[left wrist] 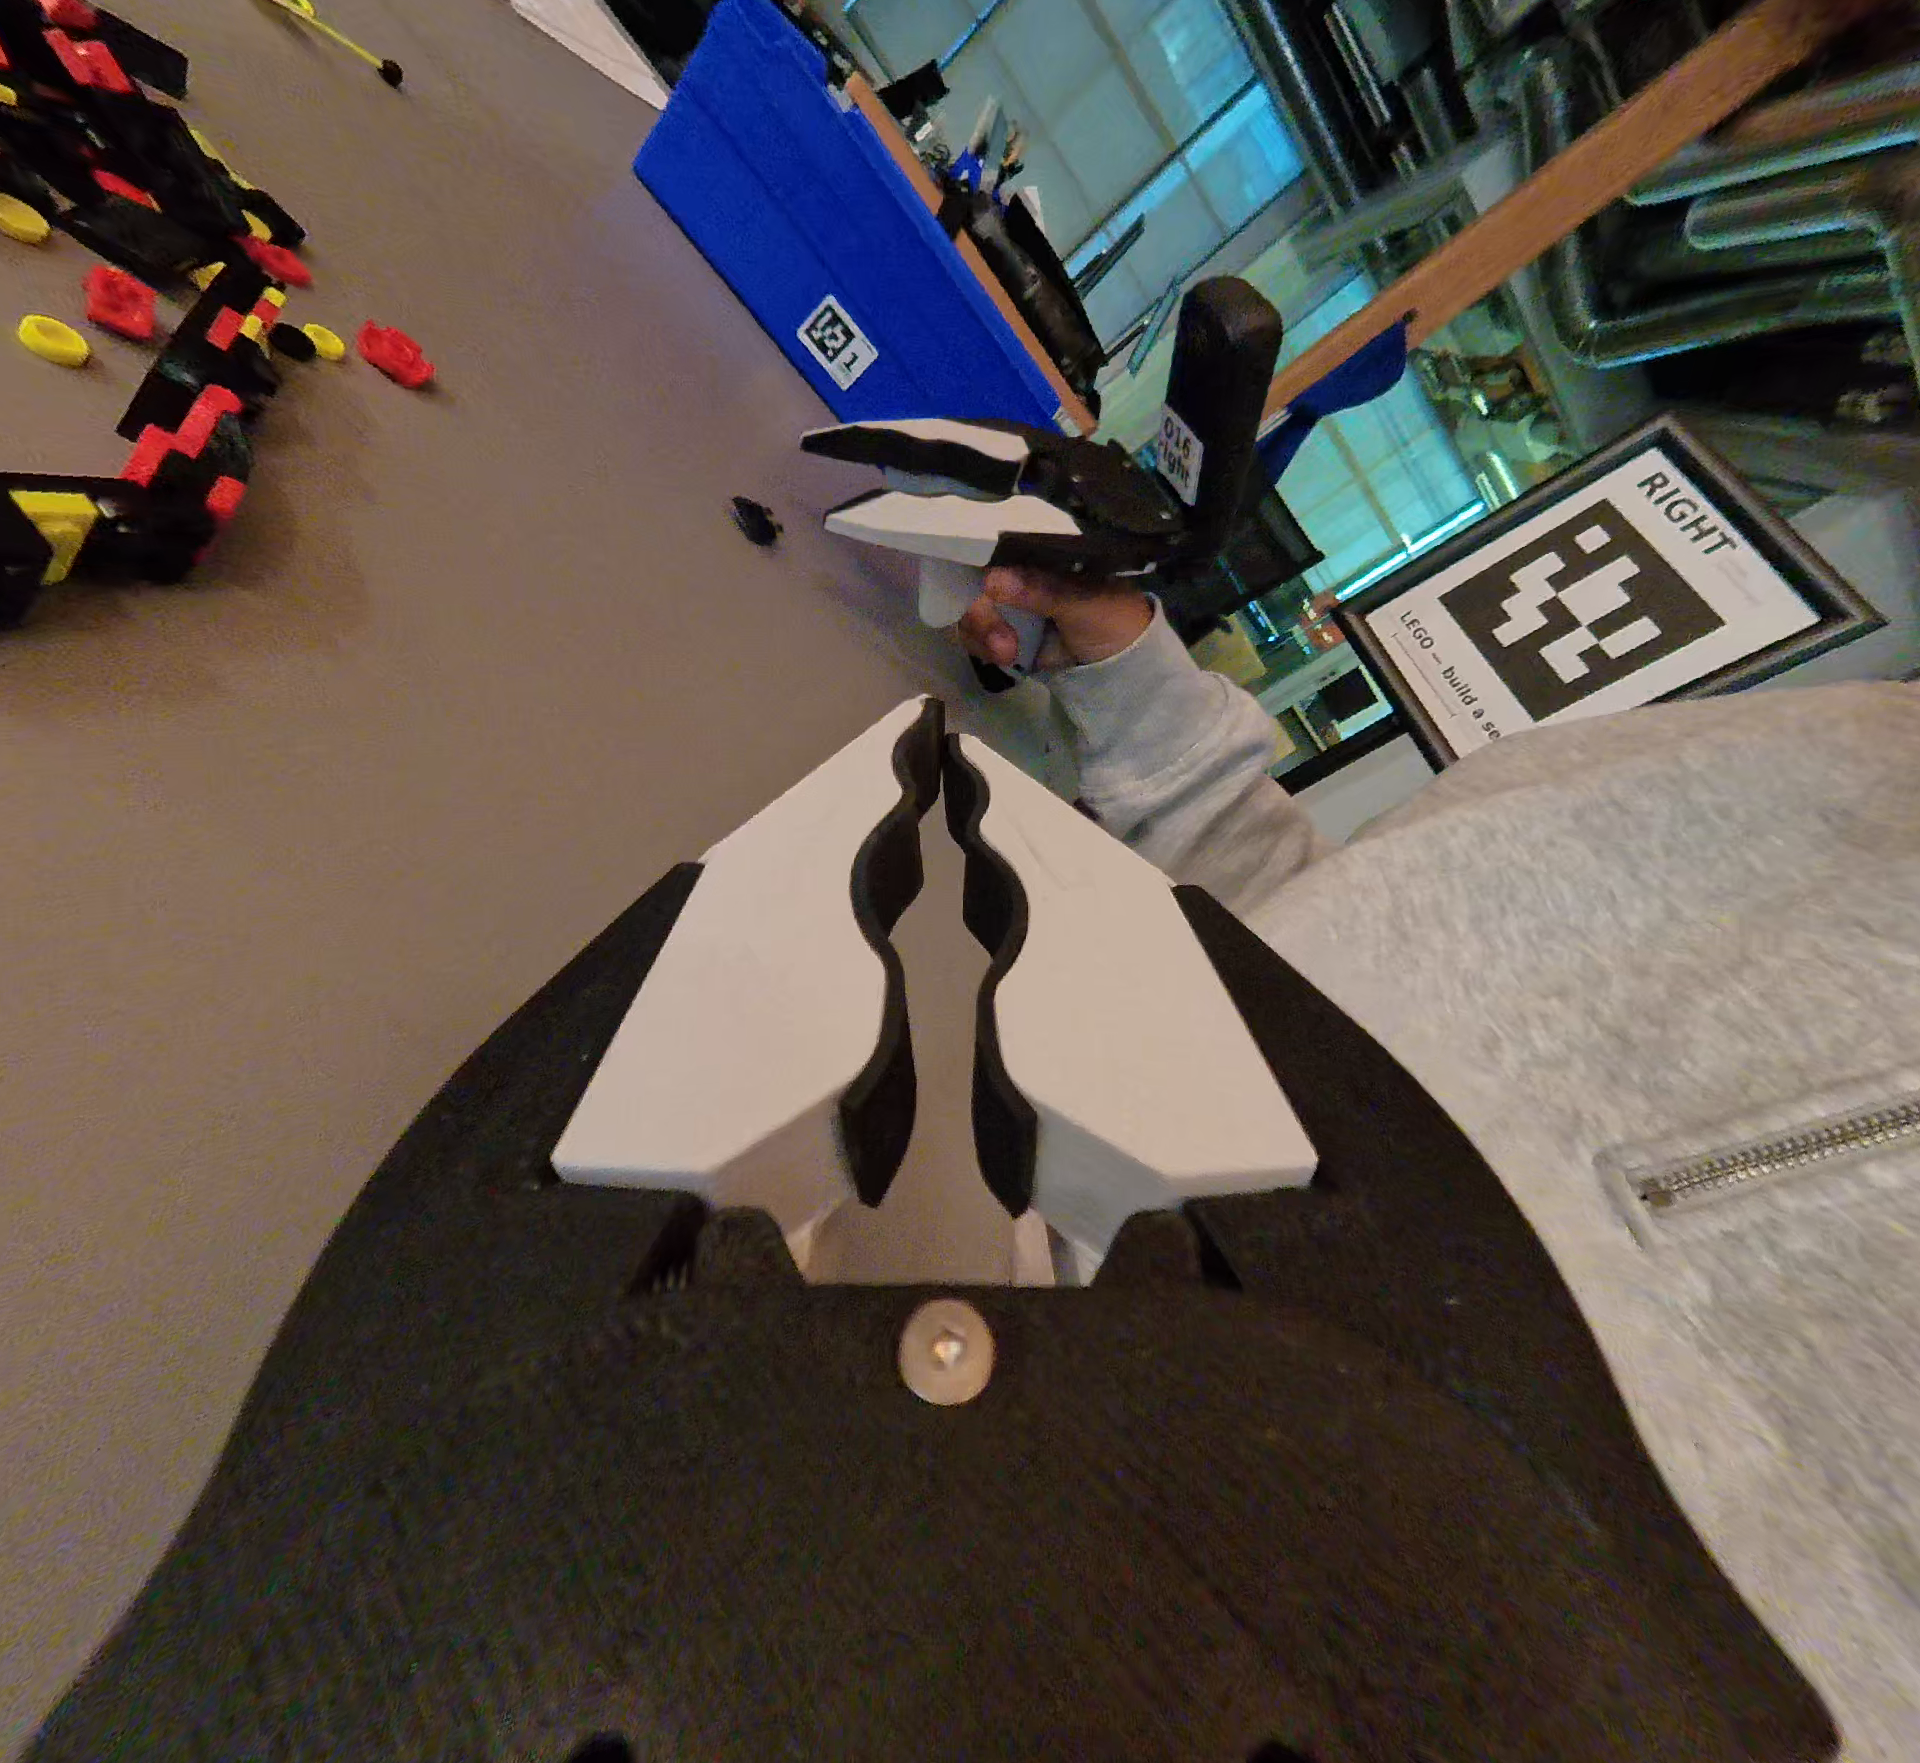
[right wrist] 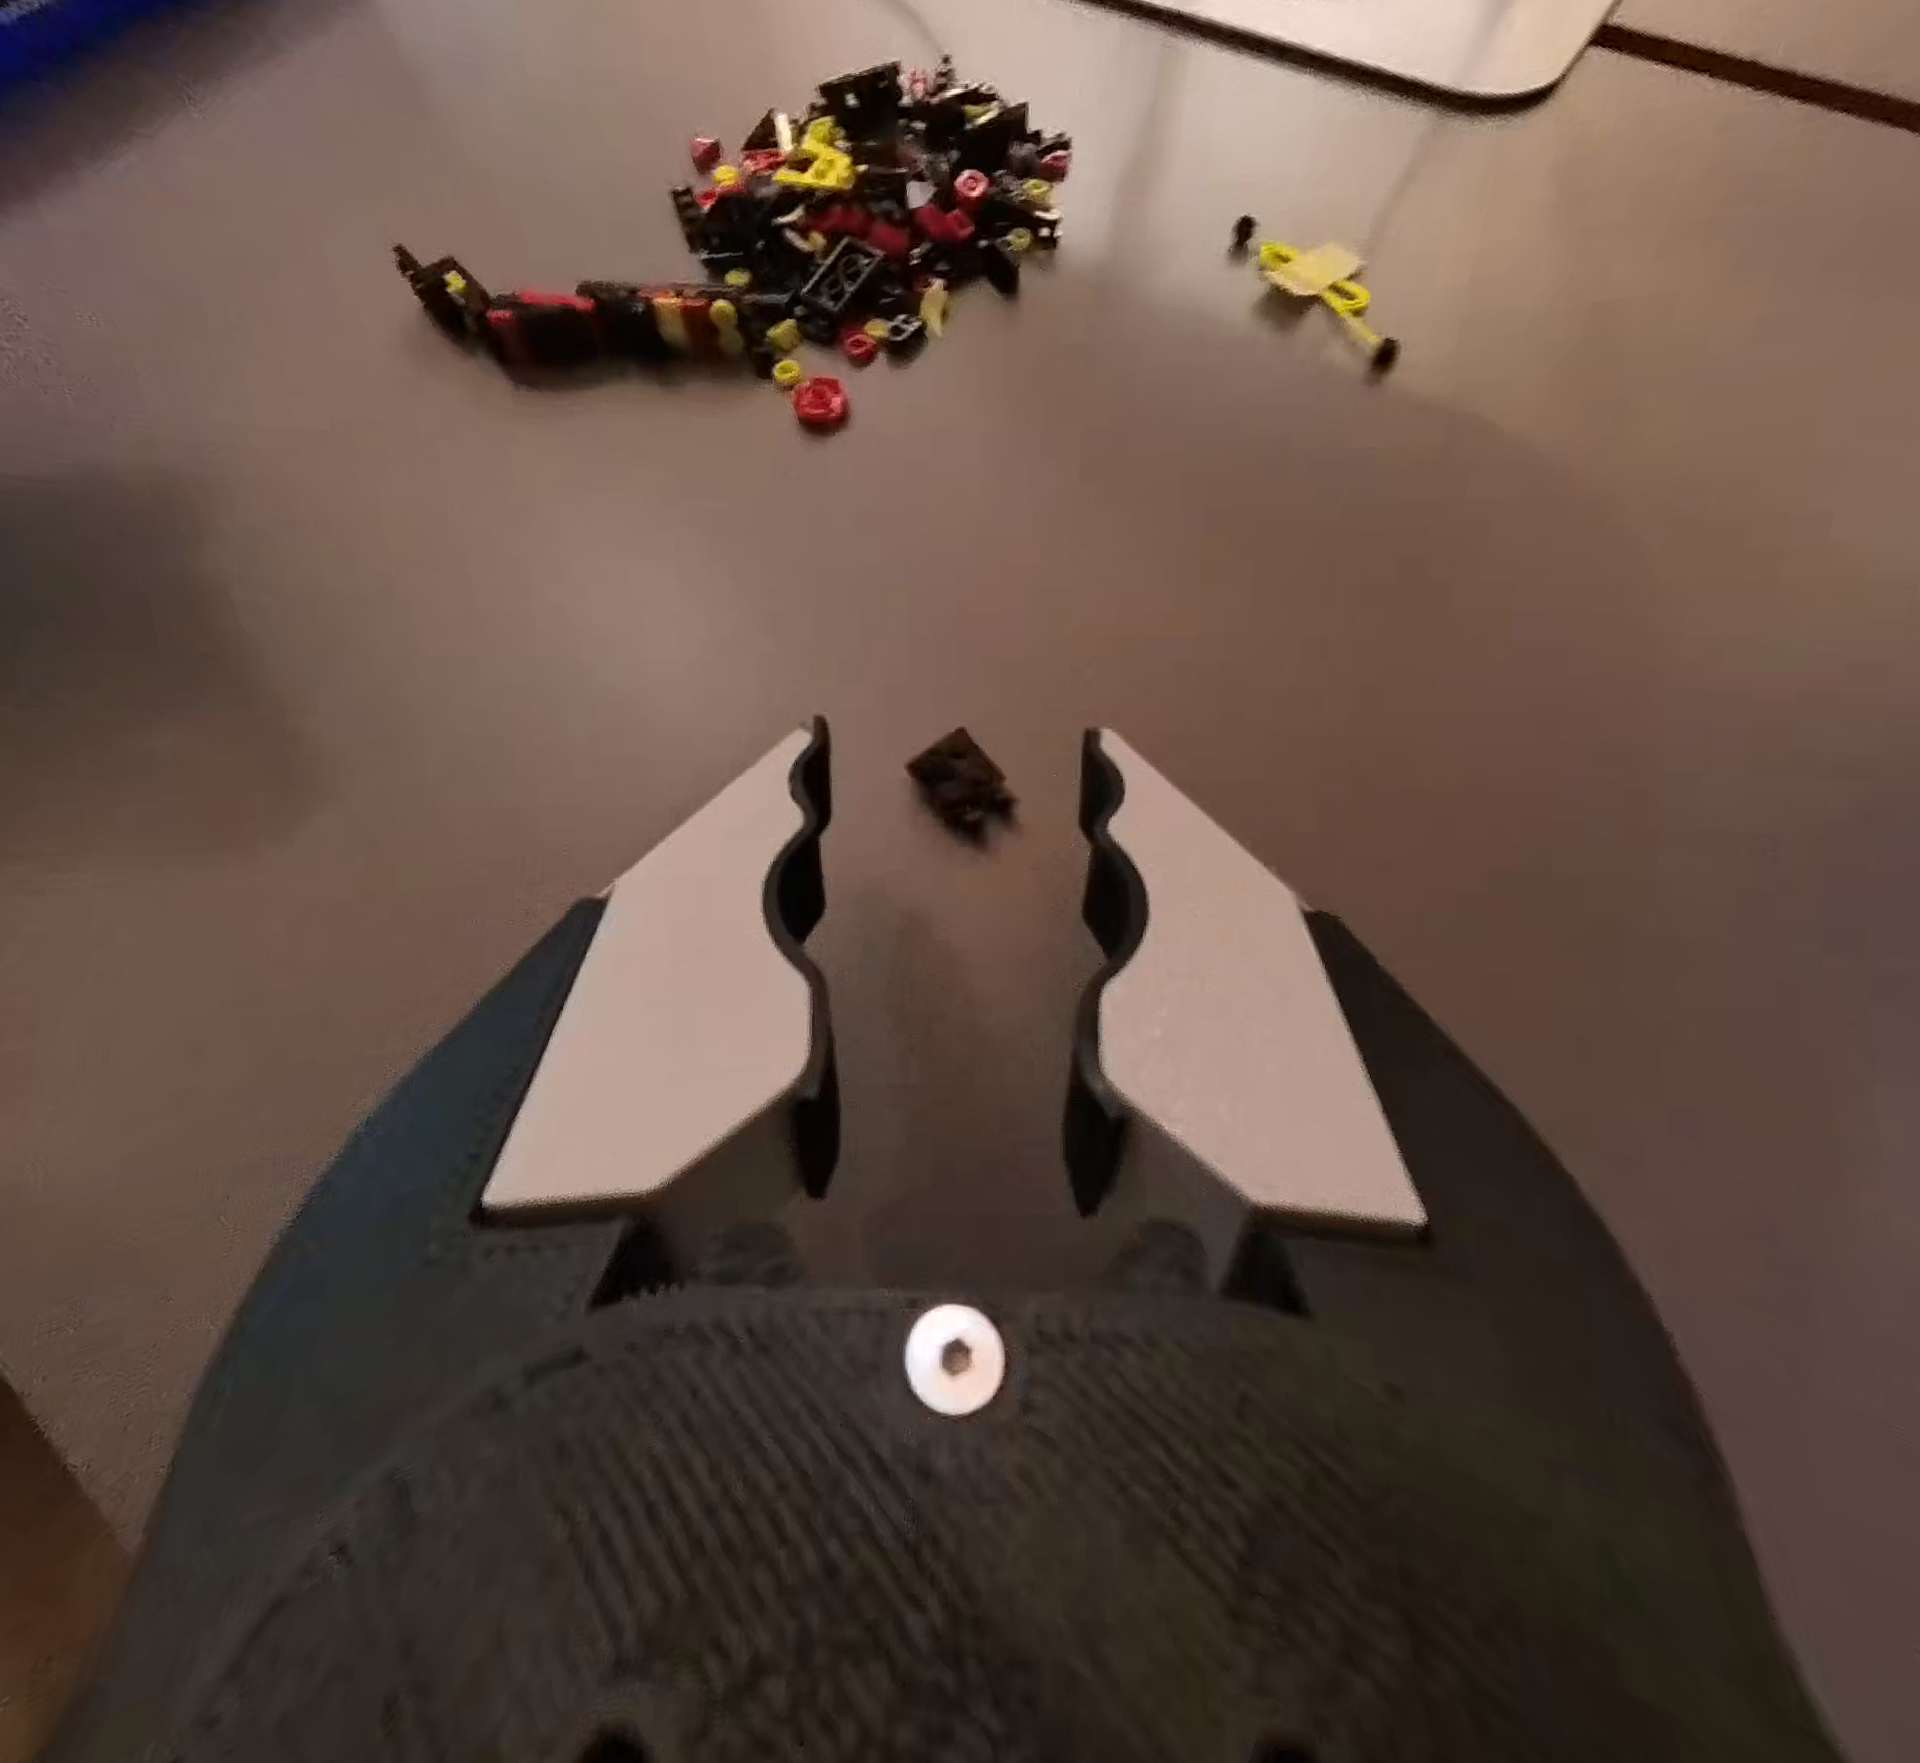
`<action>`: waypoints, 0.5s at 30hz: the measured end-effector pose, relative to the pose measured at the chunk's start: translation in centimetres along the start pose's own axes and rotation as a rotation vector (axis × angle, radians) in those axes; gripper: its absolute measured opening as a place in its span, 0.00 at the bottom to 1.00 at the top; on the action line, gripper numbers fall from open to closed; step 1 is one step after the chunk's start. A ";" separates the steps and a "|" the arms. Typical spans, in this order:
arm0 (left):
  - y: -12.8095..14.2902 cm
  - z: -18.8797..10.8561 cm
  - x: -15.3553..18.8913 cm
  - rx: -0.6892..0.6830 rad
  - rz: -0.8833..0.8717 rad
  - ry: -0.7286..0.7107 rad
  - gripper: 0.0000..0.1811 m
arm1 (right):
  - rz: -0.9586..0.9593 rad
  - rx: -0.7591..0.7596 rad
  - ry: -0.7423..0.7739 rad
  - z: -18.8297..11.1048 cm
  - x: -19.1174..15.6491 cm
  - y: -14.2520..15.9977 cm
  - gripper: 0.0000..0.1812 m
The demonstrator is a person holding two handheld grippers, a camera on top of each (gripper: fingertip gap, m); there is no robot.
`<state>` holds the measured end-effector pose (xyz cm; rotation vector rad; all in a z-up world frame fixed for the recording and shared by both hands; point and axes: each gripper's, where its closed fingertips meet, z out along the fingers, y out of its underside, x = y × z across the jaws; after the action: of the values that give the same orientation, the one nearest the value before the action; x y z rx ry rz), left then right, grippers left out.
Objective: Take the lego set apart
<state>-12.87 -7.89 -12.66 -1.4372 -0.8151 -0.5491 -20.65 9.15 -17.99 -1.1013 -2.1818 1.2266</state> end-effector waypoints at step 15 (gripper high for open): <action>0.5 0.6 1.2 0.008 0.058 0.046 0.00 | 0.733 0.536 -0.759 -5.5 -5.1 -9.8 0.11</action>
<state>-11.88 -7.08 -12.11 -1.4318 -0.7365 -0.5326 -18.26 5.02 -6.63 -1.3684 -1.6662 2.7197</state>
